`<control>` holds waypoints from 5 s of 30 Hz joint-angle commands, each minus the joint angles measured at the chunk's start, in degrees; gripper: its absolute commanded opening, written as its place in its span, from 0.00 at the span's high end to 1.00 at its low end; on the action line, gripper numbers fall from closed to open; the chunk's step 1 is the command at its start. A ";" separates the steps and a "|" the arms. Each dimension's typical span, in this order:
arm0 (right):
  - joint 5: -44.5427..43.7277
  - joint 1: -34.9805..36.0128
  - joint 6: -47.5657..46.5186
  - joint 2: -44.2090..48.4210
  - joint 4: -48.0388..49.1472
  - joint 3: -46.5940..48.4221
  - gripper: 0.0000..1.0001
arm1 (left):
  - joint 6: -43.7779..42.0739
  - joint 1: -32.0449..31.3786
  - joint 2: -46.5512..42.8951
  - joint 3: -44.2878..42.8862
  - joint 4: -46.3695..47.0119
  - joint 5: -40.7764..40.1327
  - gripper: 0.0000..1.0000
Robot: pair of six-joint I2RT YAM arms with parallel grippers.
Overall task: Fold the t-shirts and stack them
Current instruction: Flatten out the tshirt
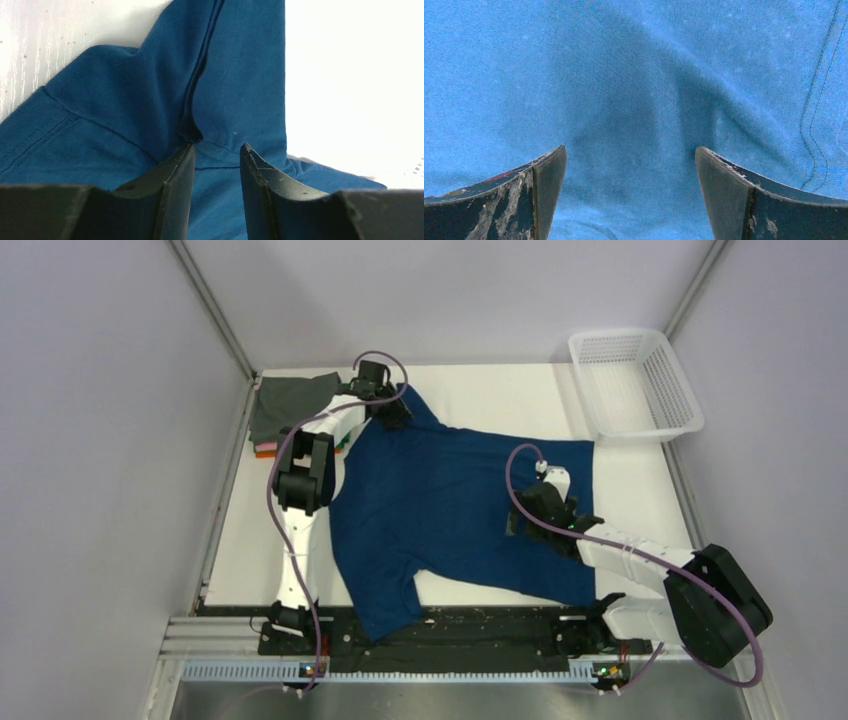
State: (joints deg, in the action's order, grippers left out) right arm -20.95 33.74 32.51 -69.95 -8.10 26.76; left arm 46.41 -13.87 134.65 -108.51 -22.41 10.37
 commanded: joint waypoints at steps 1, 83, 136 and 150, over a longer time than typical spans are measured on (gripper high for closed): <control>-0.21 0.37 -0.05 -1.07 -0.36 1.31 0.01 | 0.15 -0.19 0.03 -3.49 2.14 -0.31 0.57; 9.33 -18.55 -1.20 -7.19 7.65 16.71 0.01 | -9.54 -0.32 -6.46 11.77 3.06 -2.27 0.01; 14.13 -23.61 -7.93 -29.82 -5.74 52.34 0.01 | -13.67 -1.37 -12.58 -8.79 4.54 6.98 0.01; 10.58 -21.69 -1.81 19.45 -16.49 8.80 0.01 | 1.03 -29.31 -64.98 58.07 -12.22 -22.29 0.03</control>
State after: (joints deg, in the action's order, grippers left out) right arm -8.25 11.46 28.99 -55.33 -19.53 38.89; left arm 39.07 -38.74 69.71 -62.43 -22.04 -5.48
